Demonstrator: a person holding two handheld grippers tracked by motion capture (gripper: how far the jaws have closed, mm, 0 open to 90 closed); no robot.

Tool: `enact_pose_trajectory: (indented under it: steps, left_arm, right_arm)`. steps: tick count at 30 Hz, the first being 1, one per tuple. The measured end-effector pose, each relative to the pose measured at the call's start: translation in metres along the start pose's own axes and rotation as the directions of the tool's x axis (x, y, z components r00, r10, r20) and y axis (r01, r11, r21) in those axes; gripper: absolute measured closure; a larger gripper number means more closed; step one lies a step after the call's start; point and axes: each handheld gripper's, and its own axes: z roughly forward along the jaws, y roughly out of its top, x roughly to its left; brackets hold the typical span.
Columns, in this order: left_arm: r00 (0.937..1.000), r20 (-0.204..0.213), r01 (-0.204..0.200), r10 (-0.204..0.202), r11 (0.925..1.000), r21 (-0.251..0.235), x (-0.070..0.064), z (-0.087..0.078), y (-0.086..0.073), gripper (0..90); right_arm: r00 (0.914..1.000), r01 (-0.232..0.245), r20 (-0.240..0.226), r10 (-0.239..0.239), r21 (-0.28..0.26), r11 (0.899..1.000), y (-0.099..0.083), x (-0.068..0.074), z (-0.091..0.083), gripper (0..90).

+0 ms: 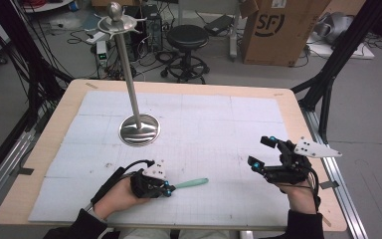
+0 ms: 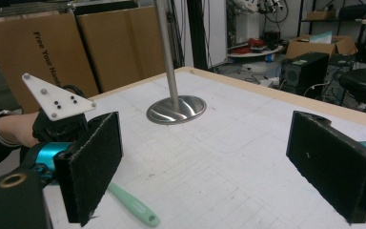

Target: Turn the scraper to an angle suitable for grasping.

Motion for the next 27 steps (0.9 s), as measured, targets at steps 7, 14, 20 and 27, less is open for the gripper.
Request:
enact_pose_trajectory:
  steps: [7, 14, 20, 27]
  left_arm:
    - [0.9999, -0.013, -0.006, 0.006, 1.0000, -0.001, 0.006, -0.003, -0.002, 89.9]
    - [0.9991, -0.042, 0.011, -0.012, 0.9999, -0.002, 0.015, -0.010, -0.007, 89.9]
    - [0.9985, -0.045, 0.029, -0.030, 0.9994, -0.019, 0.018, -0.013, -0.007, 89.8]
    - [0.9970, -0.023, 0.072, -0.074, 0.9929, -0.095, 0.023, -0.029, 0.000, 89.8]
  right_arm:
    - [1.0000, -0.003, 0.000, 0.003, 0.001, 1.000, -0.001, -0.001, -0.001, 11.0]
    - [1.0000, -0.006, -0.002, 0.006, 0.006, 1.000, -0.002, -0.001, 0.000, 11.0]
    - [1.0000, -0.001, -0.002, 0.001, 0.005, 1.000, -0.002, -0.002, 0.001, 11.0]
    - [1.0000, -0.005, -0.003, 0.005, 0.016, 1.000, -0.003, -0.002, 0.002, 11.0]
